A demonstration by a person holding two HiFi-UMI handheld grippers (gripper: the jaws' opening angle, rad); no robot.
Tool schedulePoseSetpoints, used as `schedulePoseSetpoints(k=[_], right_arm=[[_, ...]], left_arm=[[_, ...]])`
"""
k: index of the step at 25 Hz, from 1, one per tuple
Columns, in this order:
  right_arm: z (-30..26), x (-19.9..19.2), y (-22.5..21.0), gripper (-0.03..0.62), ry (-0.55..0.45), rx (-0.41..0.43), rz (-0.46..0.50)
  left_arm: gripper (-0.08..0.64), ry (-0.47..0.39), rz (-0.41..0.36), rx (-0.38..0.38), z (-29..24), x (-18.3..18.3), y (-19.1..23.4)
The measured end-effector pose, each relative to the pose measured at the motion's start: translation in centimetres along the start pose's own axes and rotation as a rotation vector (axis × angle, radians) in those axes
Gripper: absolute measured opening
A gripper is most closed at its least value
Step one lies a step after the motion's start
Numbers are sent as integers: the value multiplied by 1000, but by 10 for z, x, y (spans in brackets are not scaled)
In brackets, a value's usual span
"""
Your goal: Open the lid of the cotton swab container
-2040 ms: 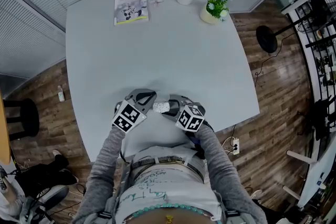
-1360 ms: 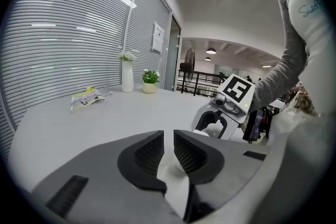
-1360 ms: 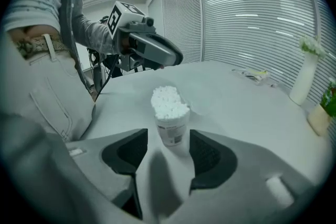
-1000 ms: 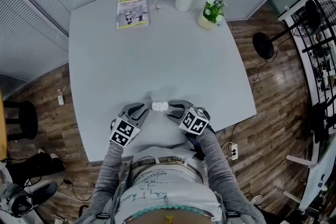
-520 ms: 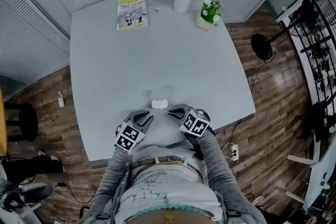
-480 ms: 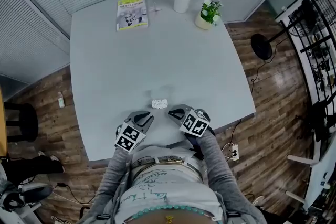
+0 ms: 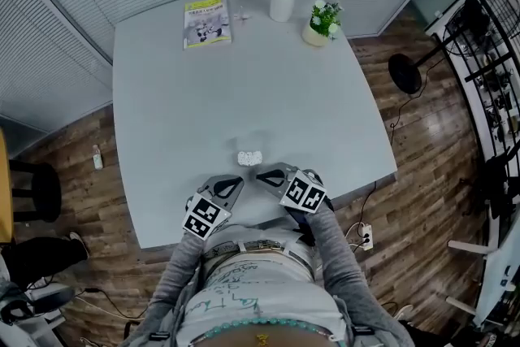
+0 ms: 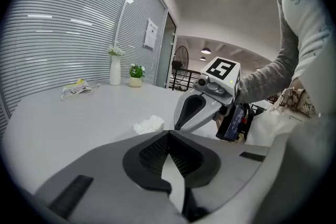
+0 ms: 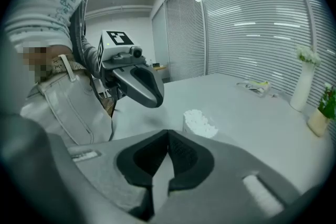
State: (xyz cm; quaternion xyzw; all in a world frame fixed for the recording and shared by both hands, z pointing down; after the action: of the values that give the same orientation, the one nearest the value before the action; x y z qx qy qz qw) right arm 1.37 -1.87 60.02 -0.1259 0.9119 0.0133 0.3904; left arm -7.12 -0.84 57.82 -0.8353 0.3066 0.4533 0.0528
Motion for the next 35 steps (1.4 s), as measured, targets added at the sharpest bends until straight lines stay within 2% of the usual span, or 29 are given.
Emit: schedulePoseSetpoints(k=[8,21,30,35], right_arm=[[25,44,2,2,-181,-53,17],[75,103,1,2,-374,-196,67],[121,138,9,2,-515,-324,56],[133,142,15,2,-585,-365,1]], left_arm=[[-2,-95,-13,28,17,25,-6],[-2,-279,-14,82,48,90,-7],[-2,-385,-64,119,70,123,-16],[-2,-424,-87,121,78,132,-23]])
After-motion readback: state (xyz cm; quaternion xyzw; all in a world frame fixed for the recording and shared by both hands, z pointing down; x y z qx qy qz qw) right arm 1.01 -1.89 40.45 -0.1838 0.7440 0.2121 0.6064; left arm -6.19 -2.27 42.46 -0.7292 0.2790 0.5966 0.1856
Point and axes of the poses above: the fingertips, and each gripper's own axes: z backward along the fingers, y to its left, x out of its top, the point moved 4 cm from there along z, backward along the fingers, and after that the axes turned 5 degrees about y, right-handed, at the moved point
